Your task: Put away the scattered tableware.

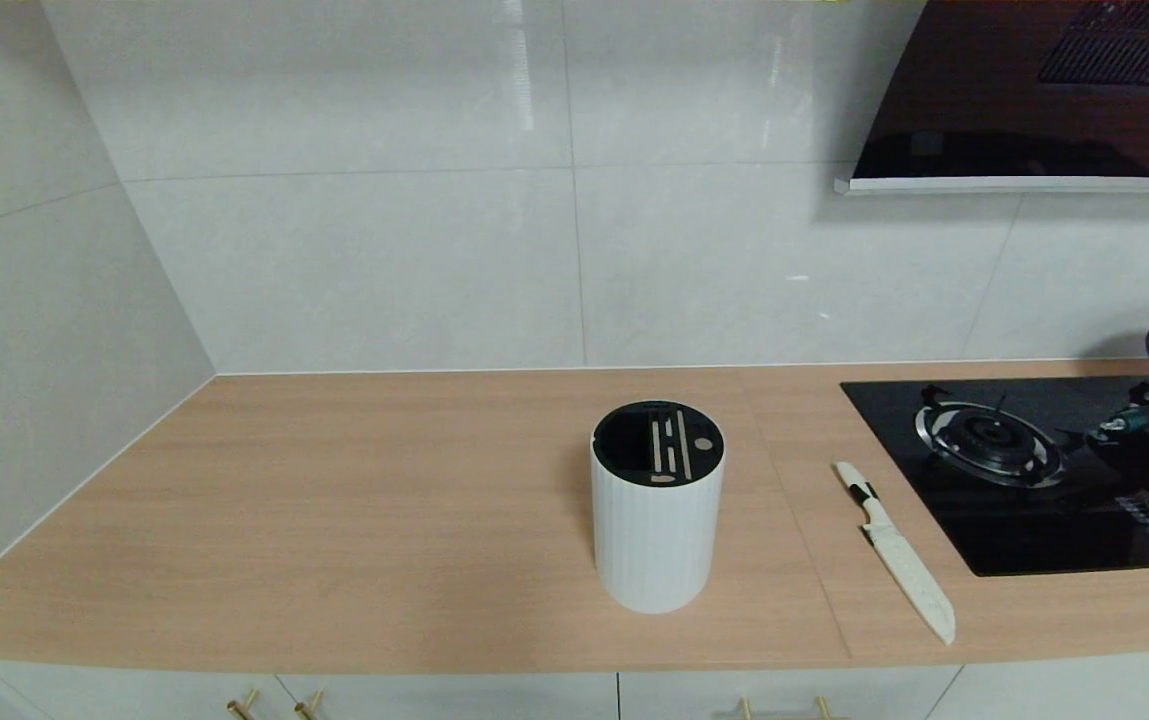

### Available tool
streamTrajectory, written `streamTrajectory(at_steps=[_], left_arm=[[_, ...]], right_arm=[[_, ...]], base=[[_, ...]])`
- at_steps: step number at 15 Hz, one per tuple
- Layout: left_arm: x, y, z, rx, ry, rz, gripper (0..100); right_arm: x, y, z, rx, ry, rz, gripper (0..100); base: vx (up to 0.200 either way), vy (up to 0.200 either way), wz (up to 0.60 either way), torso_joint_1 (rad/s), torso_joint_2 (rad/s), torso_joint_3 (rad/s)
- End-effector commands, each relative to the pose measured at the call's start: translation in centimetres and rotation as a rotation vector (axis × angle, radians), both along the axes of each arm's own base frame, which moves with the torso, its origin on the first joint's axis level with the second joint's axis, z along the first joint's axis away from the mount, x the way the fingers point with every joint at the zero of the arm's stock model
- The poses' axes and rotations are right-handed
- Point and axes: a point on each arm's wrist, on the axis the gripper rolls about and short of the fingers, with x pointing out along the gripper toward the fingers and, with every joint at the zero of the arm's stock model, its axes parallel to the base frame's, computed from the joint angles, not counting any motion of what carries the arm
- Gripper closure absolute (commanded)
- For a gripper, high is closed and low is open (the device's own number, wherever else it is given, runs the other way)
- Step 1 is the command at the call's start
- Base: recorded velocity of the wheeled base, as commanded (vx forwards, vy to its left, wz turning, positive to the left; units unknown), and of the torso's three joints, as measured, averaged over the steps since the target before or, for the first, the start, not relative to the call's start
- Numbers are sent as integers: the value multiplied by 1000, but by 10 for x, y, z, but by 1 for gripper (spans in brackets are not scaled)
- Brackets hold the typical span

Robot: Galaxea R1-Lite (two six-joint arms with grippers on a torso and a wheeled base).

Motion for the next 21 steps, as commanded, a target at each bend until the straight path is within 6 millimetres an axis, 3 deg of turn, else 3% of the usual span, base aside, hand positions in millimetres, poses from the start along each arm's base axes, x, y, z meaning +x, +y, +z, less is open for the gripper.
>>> streamTrajectory(at_steps=[1,10,11,12,13,15,18,21], left_arm=[[0,0,0,0,0,0,0],[0,0,0,0,0,0,0],[0,0,0,0,0,0,0],[0,0,0,0,0,1,0],[0,0,0,0,0,0,0],[0,0,0,0,1,0,0],[0,0,0,0,0,0,0],[0,0,0,0,-2,0,0]], right_arm=[[0,0,0,-1,1,2,0],[0,0,1,14,4,2,0],[-1,0,14,23,-23,11,0],[-3,0,50,67,-59,36,0],[4,0,69,79,-27,72,0],[33,2,90,67,121,123,0],[97,7,111,72,355,145,0],[157,13,109,66,481,161,0]], base=[[0,0,0,154,-349,-178],[0,0,0,7,-14,-8],[0,0,0,0,0,0],[0,0,0,0,0,0],[0,0,0,0,0,0],[0,0,0,0,0,0],[0,0,0,0,0,0],[0,0,0,0,0,0]])
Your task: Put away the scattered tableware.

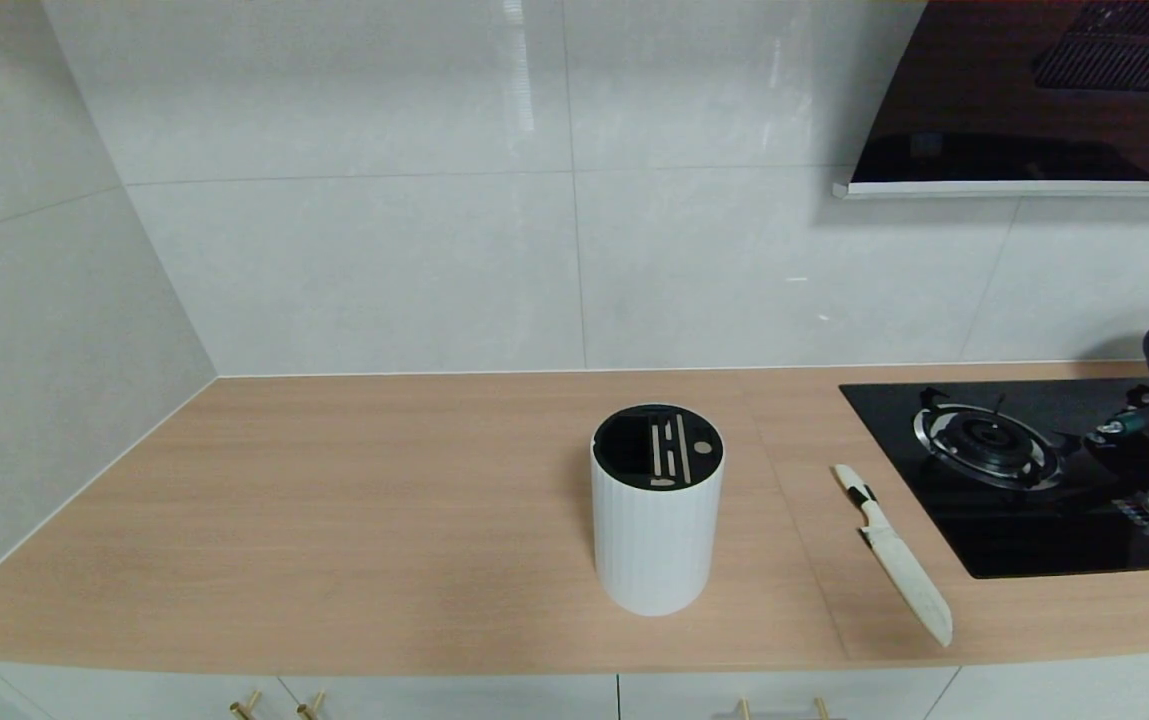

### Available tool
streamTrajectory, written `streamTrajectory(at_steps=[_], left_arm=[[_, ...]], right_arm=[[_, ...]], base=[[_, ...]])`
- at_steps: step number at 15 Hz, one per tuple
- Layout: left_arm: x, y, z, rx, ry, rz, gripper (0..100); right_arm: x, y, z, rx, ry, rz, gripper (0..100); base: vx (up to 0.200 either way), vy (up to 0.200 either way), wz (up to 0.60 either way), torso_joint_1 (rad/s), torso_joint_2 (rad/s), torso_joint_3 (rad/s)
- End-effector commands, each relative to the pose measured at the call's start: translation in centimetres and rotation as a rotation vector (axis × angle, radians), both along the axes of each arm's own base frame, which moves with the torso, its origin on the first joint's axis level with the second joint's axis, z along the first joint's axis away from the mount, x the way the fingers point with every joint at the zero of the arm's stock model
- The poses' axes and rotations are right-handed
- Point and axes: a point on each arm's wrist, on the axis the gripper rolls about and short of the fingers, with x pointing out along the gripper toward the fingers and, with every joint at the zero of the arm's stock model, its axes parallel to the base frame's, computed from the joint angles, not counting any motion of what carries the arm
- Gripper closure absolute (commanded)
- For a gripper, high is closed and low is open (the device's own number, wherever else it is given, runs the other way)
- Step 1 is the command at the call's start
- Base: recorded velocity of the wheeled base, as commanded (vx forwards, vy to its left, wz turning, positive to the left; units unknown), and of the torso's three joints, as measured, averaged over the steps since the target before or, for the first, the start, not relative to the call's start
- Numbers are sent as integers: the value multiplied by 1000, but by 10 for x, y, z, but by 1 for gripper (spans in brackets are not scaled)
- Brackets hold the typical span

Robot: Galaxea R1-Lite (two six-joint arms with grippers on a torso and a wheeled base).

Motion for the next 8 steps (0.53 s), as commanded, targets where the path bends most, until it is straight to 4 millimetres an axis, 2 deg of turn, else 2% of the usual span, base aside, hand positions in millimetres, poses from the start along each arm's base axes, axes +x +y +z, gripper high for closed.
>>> streamTrajectory(at_steps=[1,2,3,5,8], left_arm=[[0,0,0,-1,0,2,0],[0,0,0,-1,0,0,0],[0,0,0,-1,0,0,0],[0,0,0,-1,0,2,0],[0,0,0,-1,0,0,0]], right_arm=[[90,11,-8,-18,241,43,0],[98,12,-11,-20,260,44,0],[124,14,-26,-24,317,44,0],[147,16,-43,-25,351,46,0],[194,21,-88,-54,385,52,0]], base=[[0,0,0,0,0,0],[0,0,0,0,0,0],[0,0,0,0,0,0],[0,0,0,0,0,0],[0,0,0,0,0,0]])
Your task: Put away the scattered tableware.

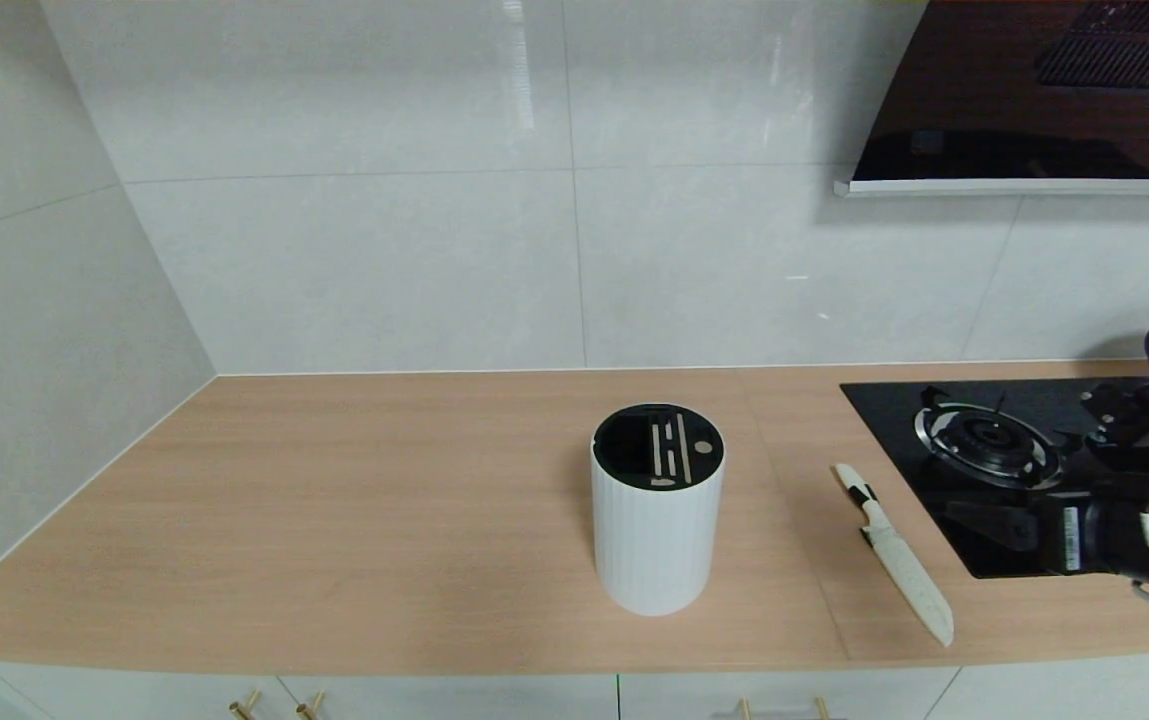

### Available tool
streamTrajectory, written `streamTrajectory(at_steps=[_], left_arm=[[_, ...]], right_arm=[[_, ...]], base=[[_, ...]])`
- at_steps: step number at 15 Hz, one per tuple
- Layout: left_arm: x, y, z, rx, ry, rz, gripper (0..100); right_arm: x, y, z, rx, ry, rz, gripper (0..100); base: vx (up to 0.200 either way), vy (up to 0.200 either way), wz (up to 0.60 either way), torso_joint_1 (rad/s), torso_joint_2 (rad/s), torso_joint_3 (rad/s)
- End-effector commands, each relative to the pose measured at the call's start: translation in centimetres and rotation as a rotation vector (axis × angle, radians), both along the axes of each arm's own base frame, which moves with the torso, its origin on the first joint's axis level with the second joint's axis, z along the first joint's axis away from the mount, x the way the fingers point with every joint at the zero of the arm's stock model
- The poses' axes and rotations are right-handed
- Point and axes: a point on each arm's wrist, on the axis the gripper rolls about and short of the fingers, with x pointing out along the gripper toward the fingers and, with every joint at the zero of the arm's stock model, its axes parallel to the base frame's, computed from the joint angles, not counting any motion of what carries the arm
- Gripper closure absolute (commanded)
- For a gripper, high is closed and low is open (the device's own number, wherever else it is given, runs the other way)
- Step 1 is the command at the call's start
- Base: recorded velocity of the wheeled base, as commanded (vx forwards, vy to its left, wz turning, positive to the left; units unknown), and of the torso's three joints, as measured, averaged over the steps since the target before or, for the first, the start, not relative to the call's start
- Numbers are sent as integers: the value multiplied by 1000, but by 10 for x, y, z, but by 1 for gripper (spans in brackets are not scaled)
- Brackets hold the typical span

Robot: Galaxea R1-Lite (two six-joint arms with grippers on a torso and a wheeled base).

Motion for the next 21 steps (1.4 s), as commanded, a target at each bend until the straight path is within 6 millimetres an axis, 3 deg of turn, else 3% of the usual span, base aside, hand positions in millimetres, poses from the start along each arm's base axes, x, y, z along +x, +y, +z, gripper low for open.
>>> streamTrajectory(at_steps=[1,4,10,21], left_arm=[[0,0,0,0,0,0,0],[0,0,0,0,-2,2,0],[0,0,0,0,0,2,0],[0,0,0,0,0,0,0]], right_arm=[[53,5,-65,-29,132,8,0],[79,7,-107,-86,124,-25,0],[104,6,-150,-114,140,-41,0],[128,-7,-182,-125,74,-102,0]], base=[[0,0,0,0,0,0],[0,0,0,0,0,0],[0,0,0,0,0,0],[0,0,0,0,0,0]])
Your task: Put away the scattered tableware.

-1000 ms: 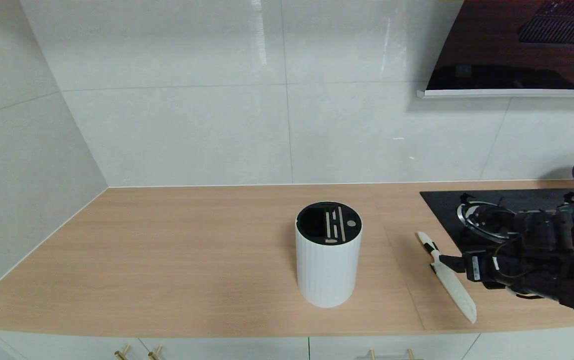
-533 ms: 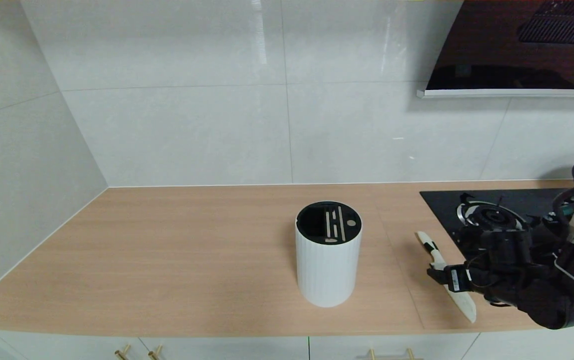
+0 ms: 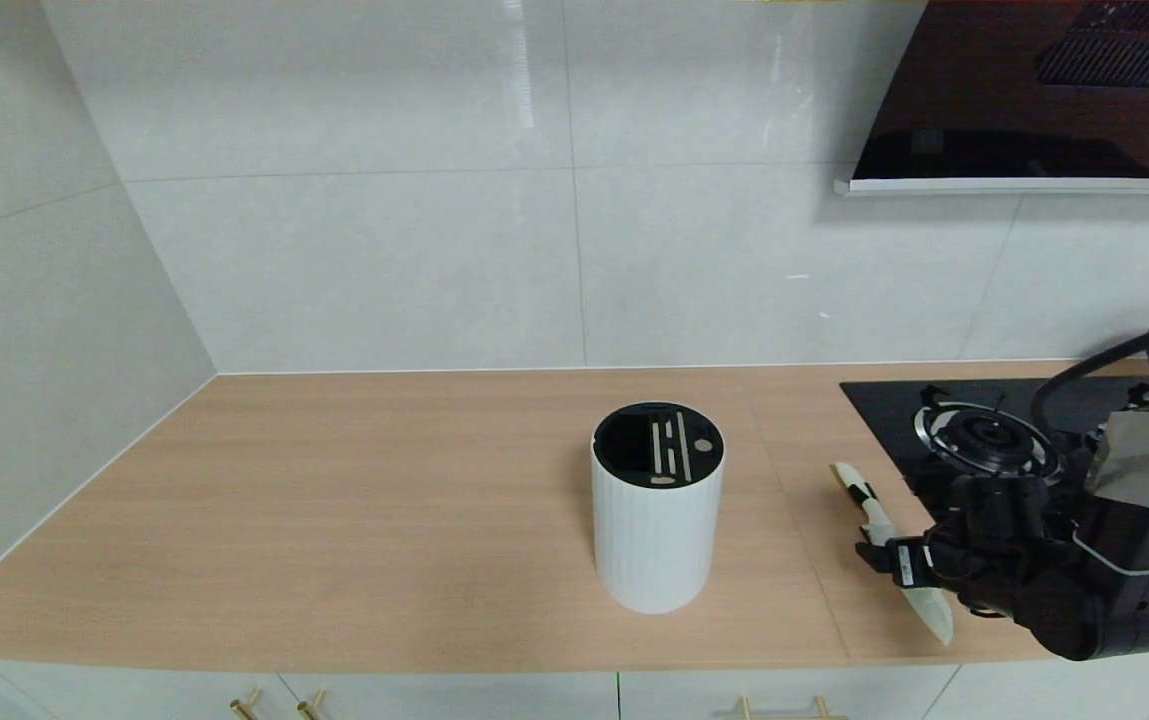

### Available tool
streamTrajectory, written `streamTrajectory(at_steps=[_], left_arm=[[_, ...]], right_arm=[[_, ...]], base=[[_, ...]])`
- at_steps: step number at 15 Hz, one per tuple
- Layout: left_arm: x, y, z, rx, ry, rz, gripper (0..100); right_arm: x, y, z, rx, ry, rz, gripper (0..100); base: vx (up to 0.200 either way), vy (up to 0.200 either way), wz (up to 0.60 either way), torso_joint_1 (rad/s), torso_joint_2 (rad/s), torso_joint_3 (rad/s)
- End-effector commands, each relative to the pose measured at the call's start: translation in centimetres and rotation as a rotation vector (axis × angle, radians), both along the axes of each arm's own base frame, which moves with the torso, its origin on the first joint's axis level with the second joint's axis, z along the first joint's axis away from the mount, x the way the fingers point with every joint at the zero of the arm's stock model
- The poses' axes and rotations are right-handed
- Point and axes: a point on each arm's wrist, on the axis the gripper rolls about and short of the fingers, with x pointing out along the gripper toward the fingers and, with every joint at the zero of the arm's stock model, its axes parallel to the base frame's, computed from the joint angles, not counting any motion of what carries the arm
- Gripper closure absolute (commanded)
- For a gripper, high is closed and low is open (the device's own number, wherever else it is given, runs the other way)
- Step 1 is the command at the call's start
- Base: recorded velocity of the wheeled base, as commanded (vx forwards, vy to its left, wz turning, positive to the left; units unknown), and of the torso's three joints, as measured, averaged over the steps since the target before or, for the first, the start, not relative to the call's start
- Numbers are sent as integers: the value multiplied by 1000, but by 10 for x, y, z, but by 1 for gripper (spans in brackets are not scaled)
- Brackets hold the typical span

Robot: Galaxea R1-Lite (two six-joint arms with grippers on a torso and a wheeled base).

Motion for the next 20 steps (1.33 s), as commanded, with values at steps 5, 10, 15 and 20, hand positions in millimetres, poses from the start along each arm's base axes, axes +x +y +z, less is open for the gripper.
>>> streamTrajectory(at_steps=[5,10,15,20], left_arm=[[0,0,0,0,0,2,0],[0,0,0,0,0,0,0],[0,0,0,-2,0,0,0],[0,0,0,0,0,0,0]], right_arm=[[6,-1,-12,-7,-19,-14,0],[13,0,-20,-4,-57,-13,0],[17,1,-24,1,-63,-11,0],[18,1,-28,3,-59,-9,0]], base=[[0,0,0,0,0,0],[0,0,0,0,0,0],[0,0,0,0,0,0],[0,0,0,0,0,0]])
